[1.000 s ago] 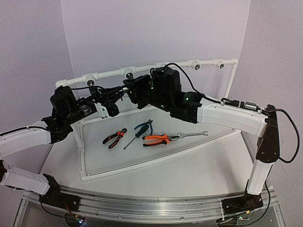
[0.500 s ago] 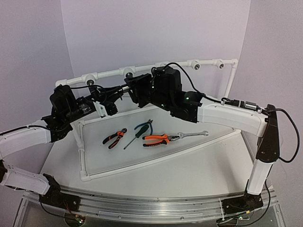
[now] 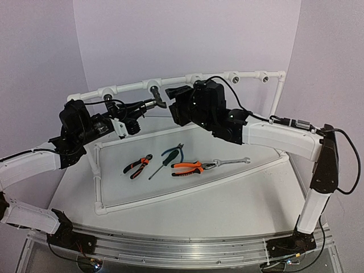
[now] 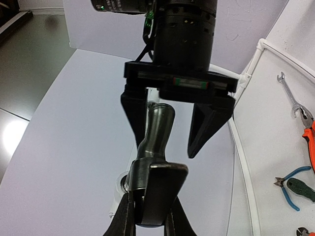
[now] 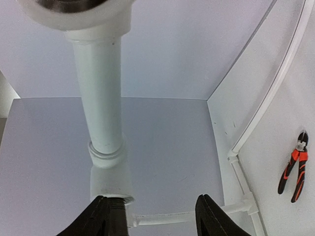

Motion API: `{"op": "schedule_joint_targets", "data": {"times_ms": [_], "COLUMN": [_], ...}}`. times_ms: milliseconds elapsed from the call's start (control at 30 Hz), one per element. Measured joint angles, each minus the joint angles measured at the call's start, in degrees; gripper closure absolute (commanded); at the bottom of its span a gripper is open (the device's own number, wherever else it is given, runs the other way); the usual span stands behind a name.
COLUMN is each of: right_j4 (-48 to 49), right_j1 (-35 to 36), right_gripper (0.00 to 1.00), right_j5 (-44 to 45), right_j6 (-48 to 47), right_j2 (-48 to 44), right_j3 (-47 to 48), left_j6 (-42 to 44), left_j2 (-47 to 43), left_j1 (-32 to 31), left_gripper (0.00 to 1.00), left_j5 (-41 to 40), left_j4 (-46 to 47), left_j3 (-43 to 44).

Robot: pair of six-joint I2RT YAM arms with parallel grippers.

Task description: Install the water faucets

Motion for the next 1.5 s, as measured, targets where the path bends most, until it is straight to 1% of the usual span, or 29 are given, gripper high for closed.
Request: {"op": "schedule_joint_targets", "data": {"times_ms": [133,200,267,300,367,500,600,700,767,833,967,1067,1233,1500], "right_j4": [-2.7,-6.4,-10.9,-12.6,-14.8,-15.6,-14.8,-10.7,-8.4,-6.9,-6.4,-6.3,-5.9,-5.9], "right_j1": [0.6,1.3,2.2,2.9,5.6,12.3,15.8,16.2,15.9,15.7,15.0,14.8,13.9,12.4], "right_gripper": [0.38,0.38,0.35,0.34,0.31,0.25,0.19,0.19,0.21,0.22,0.28,0.31,0.37,0.35], "right_j5": [1.1,2.4,4.2,5.2,8.1,12.8,12.8,13.1,13.3,13.2,12.8,12.4,11.4,9.1], "right_j6": [-5.3,-11.6,-21.9,-28.1,-44.1,-79.5,-107.7,-131.7,-144.1,-154.0,-166.3,-171.5,-176.0,-177.6], "right_j2": [-4.1,-6.8,-9.3,-10.2,-11.9,-14.6,-14.8,-14.1,-11.8,-8.8,-4.2,-2.5,-1.3,-1.1], "right_j3": [-4.6,-5.2,-3.7,-2.5,0.4,2.1,0.6,-4.0,-5.0,-4.5,-1.4,1.6,4.6,4.8], "left_j6": [-0.1,-0.1,-0.1,-0.1,-0.1,-0.2,-0.2,-0.2,-0.2,-0.1,-0.1,-0.2,-0.2,-0.2], "left_j2": [0.2,0.2,0.2,0.2,0.2,0.3,0.5,0.6,0.6,0.6,0.6,0.7,1.1,1.5], "left_j1": [0.1,0.2,0.2,0.2,0.4,0.7,0.8,0.9,1.0,1.0,1.1,1.3,1.7,2.1], "left_gripper": [1.0,1.0,1.0,1.0,1.0,1.0,1.0,1.0,1.0,1.0,1.0,1.0,1.0,1.0], "left_j5": [0.0,0.0,0.0,0.0,0.1,0.4,0.5,0.5,0.5,0.5,0.5,0.5,0.5,-0.4], "left_j4": [-0.1,-0.1,-0.1,-0.1,0.0,0.0,-0.1,-0.1,-0.1,-0.1,-0.1,0.0,-0.1,0.0], "left_j3": [0.2,0.2,0.2,0.2,0.2,0.2,0.5,0.5,0.5,0.5,0.5,0.6,0.9,1.2]}}
